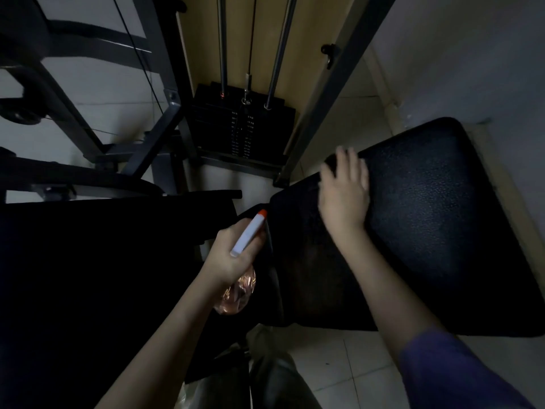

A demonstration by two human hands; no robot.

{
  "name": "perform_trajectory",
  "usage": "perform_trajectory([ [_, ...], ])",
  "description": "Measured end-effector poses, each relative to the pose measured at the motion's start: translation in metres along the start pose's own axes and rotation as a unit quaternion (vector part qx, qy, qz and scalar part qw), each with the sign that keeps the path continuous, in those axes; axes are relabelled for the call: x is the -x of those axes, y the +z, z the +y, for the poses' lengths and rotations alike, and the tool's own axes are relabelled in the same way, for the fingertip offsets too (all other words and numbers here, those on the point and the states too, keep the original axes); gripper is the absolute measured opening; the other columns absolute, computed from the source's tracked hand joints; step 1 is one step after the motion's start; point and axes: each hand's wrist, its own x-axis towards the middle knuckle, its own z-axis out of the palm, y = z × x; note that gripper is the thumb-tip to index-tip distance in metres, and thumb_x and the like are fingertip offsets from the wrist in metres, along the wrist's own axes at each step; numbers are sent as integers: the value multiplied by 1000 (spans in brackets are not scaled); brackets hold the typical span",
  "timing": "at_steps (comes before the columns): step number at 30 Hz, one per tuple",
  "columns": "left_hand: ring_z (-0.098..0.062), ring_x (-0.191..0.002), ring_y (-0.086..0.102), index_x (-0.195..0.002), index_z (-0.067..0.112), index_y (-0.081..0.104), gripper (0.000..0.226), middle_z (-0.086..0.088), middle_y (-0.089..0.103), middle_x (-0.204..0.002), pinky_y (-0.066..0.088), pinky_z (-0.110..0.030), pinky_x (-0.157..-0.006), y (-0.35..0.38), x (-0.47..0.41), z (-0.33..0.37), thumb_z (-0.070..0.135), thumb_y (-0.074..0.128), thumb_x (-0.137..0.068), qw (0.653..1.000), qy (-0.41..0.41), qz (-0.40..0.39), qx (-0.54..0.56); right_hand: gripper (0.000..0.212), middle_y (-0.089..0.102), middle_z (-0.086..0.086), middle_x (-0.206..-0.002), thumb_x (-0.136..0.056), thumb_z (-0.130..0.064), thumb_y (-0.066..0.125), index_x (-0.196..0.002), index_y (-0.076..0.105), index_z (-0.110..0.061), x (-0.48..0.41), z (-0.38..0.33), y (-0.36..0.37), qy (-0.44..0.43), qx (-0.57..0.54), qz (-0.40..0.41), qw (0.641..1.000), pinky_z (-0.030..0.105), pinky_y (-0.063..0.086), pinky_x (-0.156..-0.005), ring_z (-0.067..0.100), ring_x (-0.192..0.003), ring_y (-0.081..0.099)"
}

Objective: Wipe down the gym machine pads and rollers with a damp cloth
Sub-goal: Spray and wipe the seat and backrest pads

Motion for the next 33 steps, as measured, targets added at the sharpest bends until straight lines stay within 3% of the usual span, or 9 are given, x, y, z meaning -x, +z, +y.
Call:
perform_trajectory([
  [3, -8, -60, 56, -90, 7, 60, 20, -8, 62, -74, 43, -19, -55, 1, 3, -8, 26, 59, -88, 1000, 5, -1, -20, 36, 62, 22, -118, -55, 0, 83, -89, 71, -6, 16, -26, 29, -104, -7, -74, 992, 51, 39, -101, 39, -116, 56],
  [6, -17, -63, 58, -92, 4, 61, 27, -12, 63, -77, 45, -25, -56, -2, 5, -11, 30, 56, -86, 1000, 6, -8, -19, 39, 64, 21, -114, -52, 4, 82, -89, 72, -5, 46, -28, 30, -136, -37, -108, 984, 50, 40, -101, 38, -115, 57],
  [10, -5, -56, 51, -86, -1, 59, 31, -4, 56, -67, 39, -17, -53, -9, 3, -16, 29, 54, -84, 999, 11, -34, -32, 40, 58, 22, -123, -62, 7, 74, -100, 68, -3, 57, -3, 7, -87, -38, -60, 994, 49, 32, -106, 39, -121, 51],
  [15, -6, -55, 50, -86, 2, 59, 24, -1, 55, -68, 39, -17, -52, -11, -4, -24, 26, 54, -88, 995, 1, -64, -72, 35, 52, 22, -131, -74, 5, 68, -108, 64, -3, 13, 1, 1, -28, -31, -1, 999, 45, 19, -112, 39, -128, 43],
  [22, -20, -63, 58, -88, -2, 66, 26, -14, 63, -71, 47, -36, -60, -1, -3, -33, 22, 59, -94, 995, -94, -34, -20, 32, 53, 21, -131, -79, 2, 66, -110, 63, -5, 21, 4, 14, -92, -28, 11, 995, 45, 20, -112, 38, -128, 43],
  [28, -8, -58, 55, -87, 11, 66, 14, 0, 59, -68, 46, -25, -57, -2, 7, -40, 16, 55, -95, 989, -102, -88, -66, 33, 54, 21, -129, -76, 1, 70, -108, 64, -5, 26, -3, 22, -83, -34, 12, 996, 46, 21, -111, 39, -127, 45],
  [31, -7, -63, 59, -86, 35, 65, 23, 4, 61, -70, 50, -22, -61, 1, 11, -43, 16, 55, -95, 988, -129, -72, -34, 33, 55, 22, -127, -73, 1, 72, -105, 65, -4, 21, -14, 34, -100, -41, 0, 994, 46, 22, -110, 40, -125, 46],
  [33, 4, -59, 58, -86, 38, 62, 26, 11, 58, -68, 44, -10, -57, 2, 15, -47, 15, 55, -95, 987, -129, -90, -45, 31, 57, 23, -125, -70, 2, 73, -100, 66, -4, 17, -24, 47, -125, -44, -16, 991, 47, 26, -109, 40, -124, 48],
])
